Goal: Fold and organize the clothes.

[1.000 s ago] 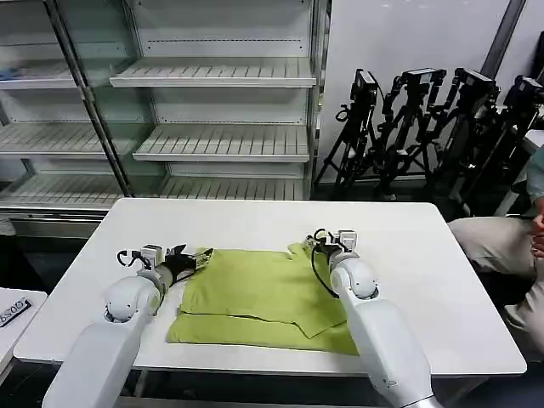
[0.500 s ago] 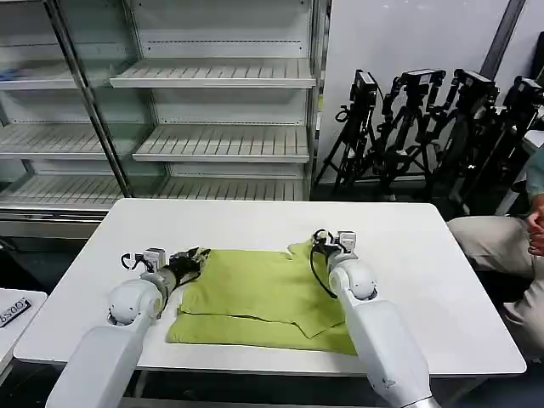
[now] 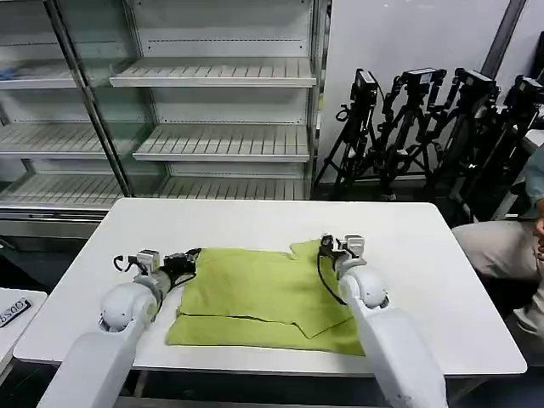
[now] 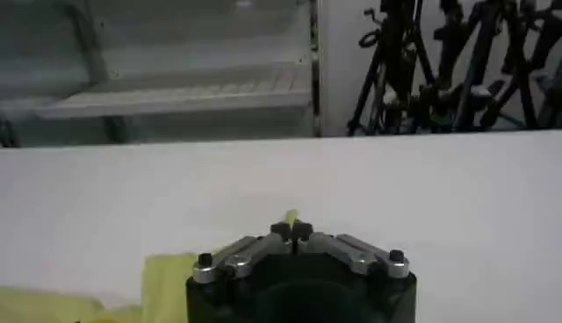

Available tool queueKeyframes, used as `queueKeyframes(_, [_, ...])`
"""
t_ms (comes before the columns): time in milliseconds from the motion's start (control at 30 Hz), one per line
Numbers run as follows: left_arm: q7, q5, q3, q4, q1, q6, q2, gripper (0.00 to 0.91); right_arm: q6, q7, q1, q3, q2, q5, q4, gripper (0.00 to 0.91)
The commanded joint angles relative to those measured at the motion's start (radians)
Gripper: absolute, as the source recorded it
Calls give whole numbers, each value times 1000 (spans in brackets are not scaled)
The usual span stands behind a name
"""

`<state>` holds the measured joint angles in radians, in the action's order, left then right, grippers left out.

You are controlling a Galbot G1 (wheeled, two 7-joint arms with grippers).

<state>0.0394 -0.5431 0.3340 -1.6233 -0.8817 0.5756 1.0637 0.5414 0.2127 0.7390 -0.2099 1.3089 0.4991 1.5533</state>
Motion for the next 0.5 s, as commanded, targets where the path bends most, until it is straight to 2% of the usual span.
queueKeyframes(33, [-28,-25,73,-238,-219,1,-75,10,-3,6,175,-26,-108,33,326,0])
queueKeyframes(267, [-33,-49,169,-341,-340,0,-96,10,1,13,383,-91,-152,34,506,0])
queueKeyframes(500, [-37,-45,178,-374,-400,-2,-83,10,-8,-7,494,-145,-149,-1,530,0])
